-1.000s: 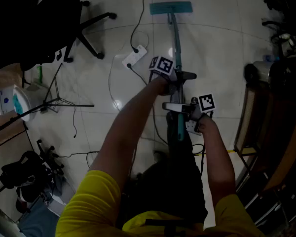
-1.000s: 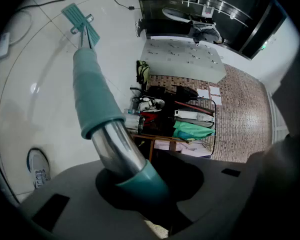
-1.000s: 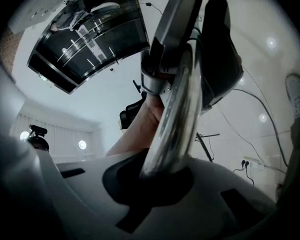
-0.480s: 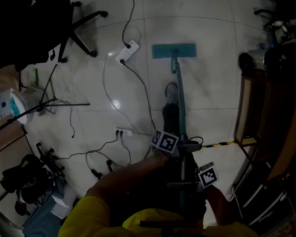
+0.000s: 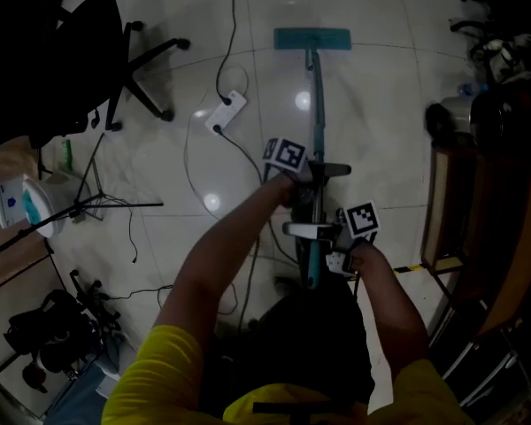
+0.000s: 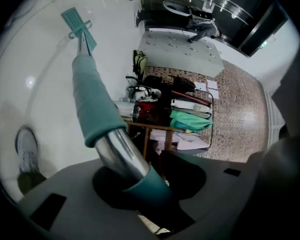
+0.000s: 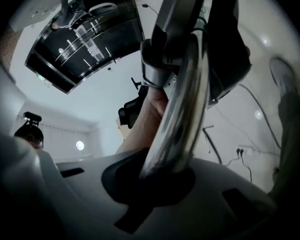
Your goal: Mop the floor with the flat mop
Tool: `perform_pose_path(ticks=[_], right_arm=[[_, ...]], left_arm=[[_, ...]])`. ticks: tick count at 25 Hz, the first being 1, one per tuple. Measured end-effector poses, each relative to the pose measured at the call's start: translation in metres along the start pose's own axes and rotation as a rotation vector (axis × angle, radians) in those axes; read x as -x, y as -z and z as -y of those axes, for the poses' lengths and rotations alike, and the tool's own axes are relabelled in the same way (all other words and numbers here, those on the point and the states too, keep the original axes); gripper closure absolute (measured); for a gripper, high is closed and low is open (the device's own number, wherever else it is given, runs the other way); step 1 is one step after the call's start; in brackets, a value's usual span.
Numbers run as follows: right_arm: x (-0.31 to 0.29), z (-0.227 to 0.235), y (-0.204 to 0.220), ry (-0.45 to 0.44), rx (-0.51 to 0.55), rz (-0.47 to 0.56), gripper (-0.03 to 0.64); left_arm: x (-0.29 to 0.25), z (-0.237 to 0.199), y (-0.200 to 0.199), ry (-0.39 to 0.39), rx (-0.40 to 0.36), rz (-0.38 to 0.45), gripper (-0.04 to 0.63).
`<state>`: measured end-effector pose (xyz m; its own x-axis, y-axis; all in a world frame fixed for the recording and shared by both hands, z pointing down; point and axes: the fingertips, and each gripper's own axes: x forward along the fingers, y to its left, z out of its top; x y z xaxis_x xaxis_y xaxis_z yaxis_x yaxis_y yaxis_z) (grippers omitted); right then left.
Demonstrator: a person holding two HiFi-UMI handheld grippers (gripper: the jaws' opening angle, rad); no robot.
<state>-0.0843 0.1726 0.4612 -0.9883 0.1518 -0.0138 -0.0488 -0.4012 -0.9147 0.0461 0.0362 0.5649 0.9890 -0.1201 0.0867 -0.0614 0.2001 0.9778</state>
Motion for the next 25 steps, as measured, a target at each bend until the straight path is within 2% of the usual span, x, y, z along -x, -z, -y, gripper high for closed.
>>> perform_pose_path(ticks=[2,3,5,7,8,10,15,17,18,19,21,25], right_arm=[[-0.007,-0.010,-0.072,-0.051,0.022,0.055,0.609],[-0.009,-0.018,-0.095,-0.089,0.039,0.068,0.612],[-0.009,-0.029,-0.114,-0.125,0.065,0.073,0.612],[-0.002,-0.038,-0.098,-0.148,0.071,0.074,0.611],[0.003,-0.042,-0.077,-0.161,0.064,0.072,0.611],[0.013,-0.045,-0.011,-0.173,0.029,0.053,0.609],[0.022,-0.046,0.193,-0.148,-0.170,0.056,0.611],[0.021,-0.044,0.247,-0.149,-0.217,0.086,0.610],[0.020,-0.037,0.259,-0.145,-0.219,0.104,0.609],[0.021,-0.028,0.262,-0.138,-0.210,0.117,0.611],[0.027,-0.012,0.244,-0.131,-0.171,0.125,0.611],[0.051,-0.002,0.137,-0.161,-0.054,0.189,0.603]], left_arm=[[0.005,-0.019,-0.070,-0.110,-0.089,-0.044,0.433],[0.005,-0.023,-0.091,-0.156,-0.112,-0.079,0.433],[0.002,-0.026,-0.107,-0.207,-0.126,-0.143,0.433],[-0.006,-0.017,-0.093,-0.183,-0.122,-0.159,0.434],[-0.012,-0.011,-0.072,-0.153,-0.113,-0.158,0.432],[-0.026,0.001,-0.003,-0.096,-0.079,-0.158,0.428],[-0.042,0.043,0.214,-0.024,0.082,-0.164,0.428],[-0.042,0.053,0.276,-0.014,0.148,-0.174,0.428],[-0.042,0.050,0.292,-0.016,0.163,-0.176,0.431],[-0.043,0.045,0.297,-0.018,0.164,-0.183,0.434],[-0.049,0.033,0.282,-0.015,0.135,-0.221,0.432],[-0.073,0.011,0.178,-0.041,0.039,-0.241,0.427]])
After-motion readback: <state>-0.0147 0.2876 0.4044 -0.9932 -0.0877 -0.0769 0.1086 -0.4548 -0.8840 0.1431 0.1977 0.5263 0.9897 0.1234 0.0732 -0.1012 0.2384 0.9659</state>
